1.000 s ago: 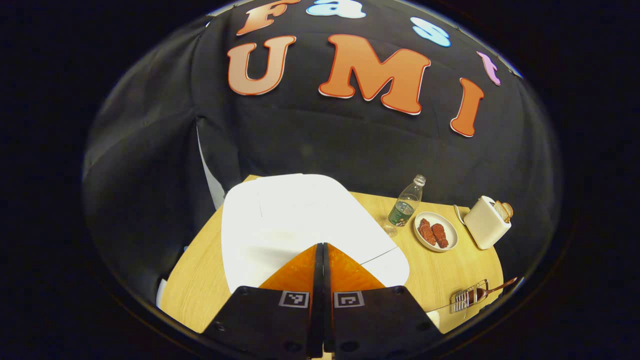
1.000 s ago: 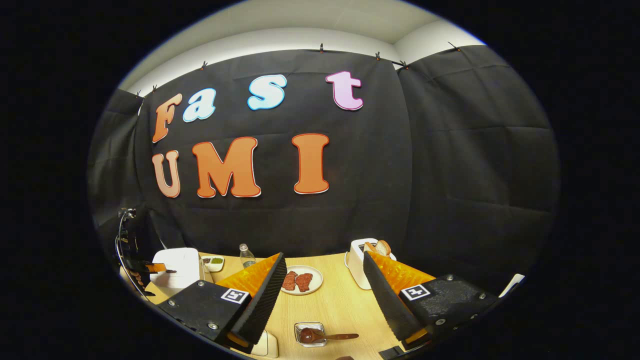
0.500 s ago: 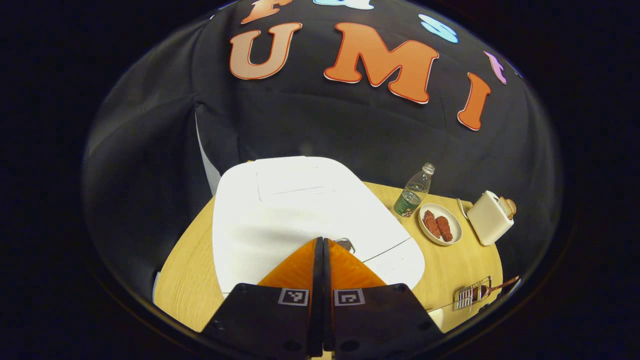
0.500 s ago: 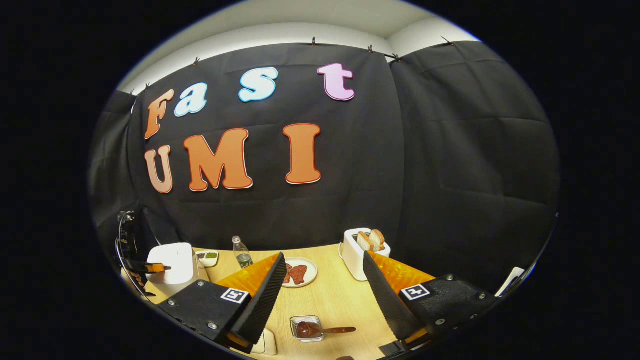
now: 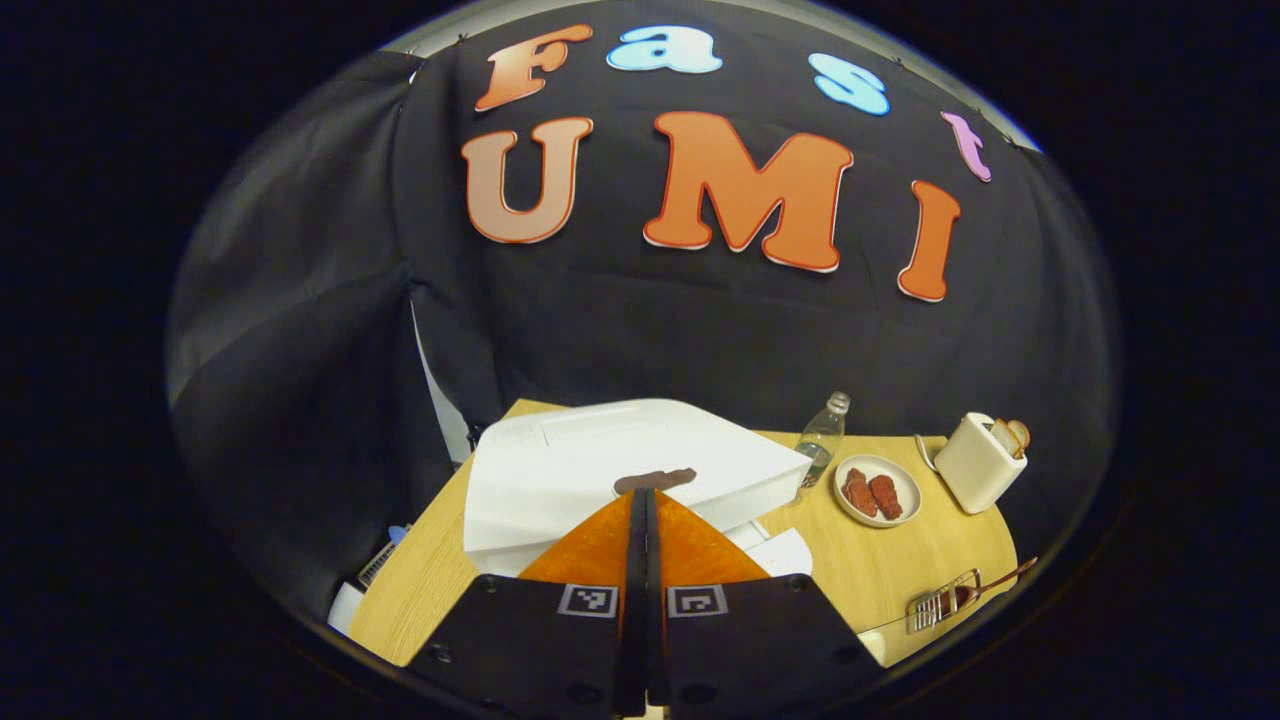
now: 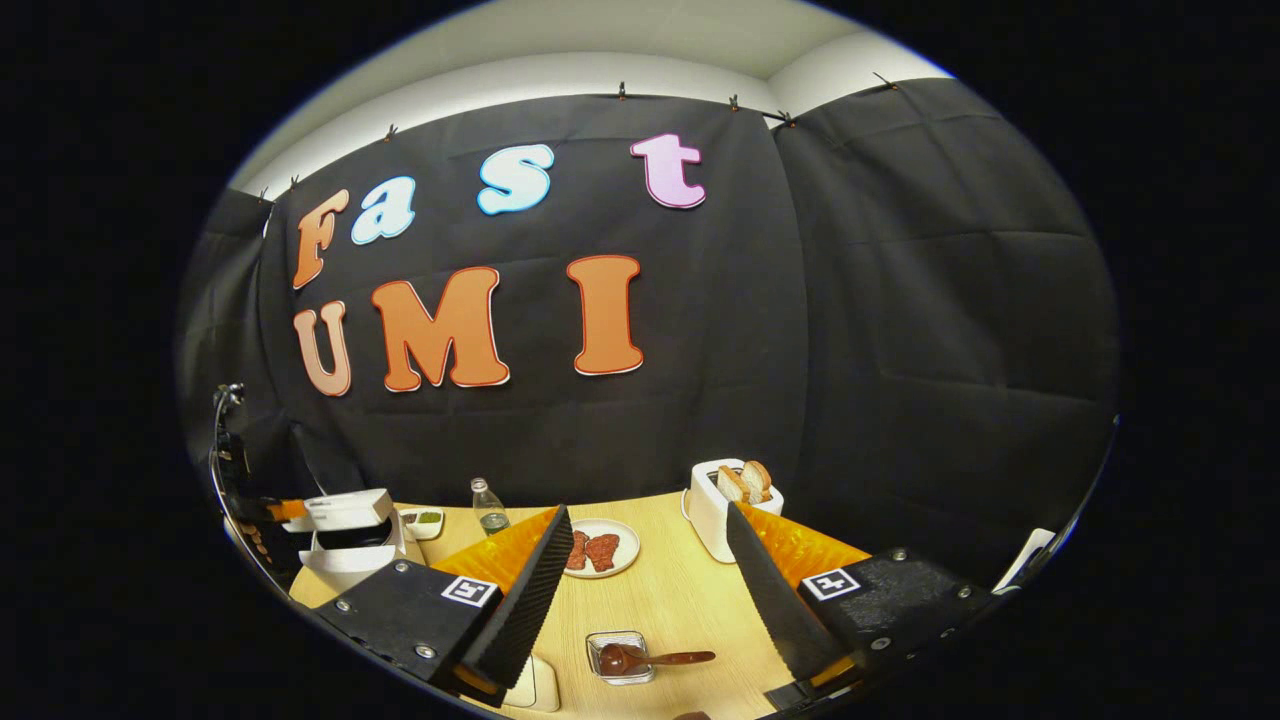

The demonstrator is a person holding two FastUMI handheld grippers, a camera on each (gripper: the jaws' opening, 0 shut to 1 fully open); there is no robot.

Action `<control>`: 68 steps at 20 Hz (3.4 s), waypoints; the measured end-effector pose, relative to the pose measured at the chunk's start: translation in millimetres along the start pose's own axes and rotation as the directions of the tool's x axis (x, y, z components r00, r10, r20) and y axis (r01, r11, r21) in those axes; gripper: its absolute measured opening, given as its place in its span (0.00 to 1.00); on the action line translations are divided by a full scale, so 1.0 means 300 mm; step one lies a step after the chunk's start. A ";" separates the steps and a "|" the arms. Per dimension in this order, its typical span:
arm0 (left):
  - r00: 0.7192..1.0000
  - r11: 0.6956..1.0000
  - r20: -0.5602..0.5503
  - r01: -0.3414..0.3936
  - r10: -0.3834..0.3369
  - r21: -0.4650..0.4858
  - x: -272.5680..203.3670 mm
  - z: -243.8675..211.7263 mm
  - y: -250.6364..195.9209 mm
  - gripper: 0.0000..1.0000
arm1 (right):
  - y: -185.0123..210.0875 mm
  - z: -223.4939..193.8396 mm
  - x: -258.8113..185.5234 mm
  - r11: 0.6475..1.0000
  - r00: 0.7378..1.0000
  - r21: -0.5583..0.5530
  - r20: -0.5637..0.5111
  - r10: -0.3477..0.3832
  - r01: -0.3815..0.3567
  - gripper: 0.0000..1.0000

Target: Close the left gripper, press the button to open the rice cooker; take a wooden spoon from the chopstick holder with the right hand, scoop a spoonful of rice and pour it into the rice cooker, then put the wooden spoon back into the chopstick holder.

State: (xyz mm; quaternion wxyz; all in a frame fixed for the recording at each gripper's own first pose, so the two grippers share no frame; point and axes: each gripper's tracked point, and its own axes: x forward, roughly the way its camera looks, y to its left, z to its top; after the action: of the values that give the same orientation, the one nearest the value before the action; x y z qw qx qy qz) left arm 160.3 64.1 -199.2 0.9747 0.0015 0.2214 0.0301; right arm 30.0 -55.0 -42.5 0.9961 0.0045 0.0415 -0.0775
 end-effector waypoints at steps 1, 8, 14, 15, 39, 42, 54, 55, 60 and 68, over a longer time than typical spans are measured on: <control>1.000 1.000 0.017 0.005 -0.005 -0.013 -0.033 0.034 -0.005 0.05 | 0.000 -0.002 -0.005 1.000 1.000 0.009 0.005 0.004 -0.004 0.95; 0.973 1.000 0.229 -0.004 0.007 -0.012 -0.293 0.308 -0.029 0.05 | -0.013 -0.015 -0.021 0.998 0.996 0.049 0.084 0.025 -0.029 0.95; 0.944 0.999 0.327 -0.044 0.047 -0.017 -0.467 0.414 -0.027 0.05 | -0.068 -0.140 0.002 0.997 0.993 0.080 0.116 0.001 -0.010 0.95; 0.933 0.997 0.352 -0.070 0.072 -0.018 -0.490 0.437 -0.009 0.05 | -0.076 -0.165 0.000 0.996 0.991 0.093 0.132 0.006 -0.018 0.95; 0.871 0.970 0.431 -0.236 0.238 -0.058 -0.849 0.479 0.149 1.00 | -0.046 -0.843 0.171 0.918 0.975 0.396 -0.212 0.061 0.028 0.64; 0.873 0.970 0.425 -0.235 0.241 -0.069 -0.845 0.468 0.151 1.00 | -0.025 -0.821 0.172 0.898 0.968 0.440 -0.223 0.113 -0.004 0.39; 0.877 0.980 0.439 -0.184 0.196 -0.069 -0.803 0.496 0.218 1.00 | 0.054 -0.580 0.133 0.939 0.973 0.345 -0.217 0.082 -0.002 0.13; 0.883 0.984 0.436 -0.166 0.175 -0.059 -0.786 0.500 0.230 1.00 | 0.068 -0.535 0.114 0.945 0.978 0.327 -0.195 0.070 -0.003 0.13; 0.890 0.995 0.449 -0.095 0.082 0.007 -0.699 0.569 0.295 1.00 | 0.243 -0.383 0.011 0.973 0.991 0.229 -0.115 0.070 -0.042 0.12; 0.900 0.999 0.435 -0.018 -0.007 0.052 -0.609 0.582 0.415 1.00 | 0.601 -0.531 -0.088 0.987 0.977 0.113 -0.166 0.136 -0.118 0.13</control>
State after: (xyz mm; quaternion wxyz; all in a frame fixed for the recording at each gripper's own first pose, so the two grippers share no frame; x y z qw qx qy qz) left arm 64.1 179.3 39.2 0.9990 0.0353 -0.0011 0.0257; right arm 18.8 129.6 -198.5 0.9901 0.0652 0.1235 -0.0150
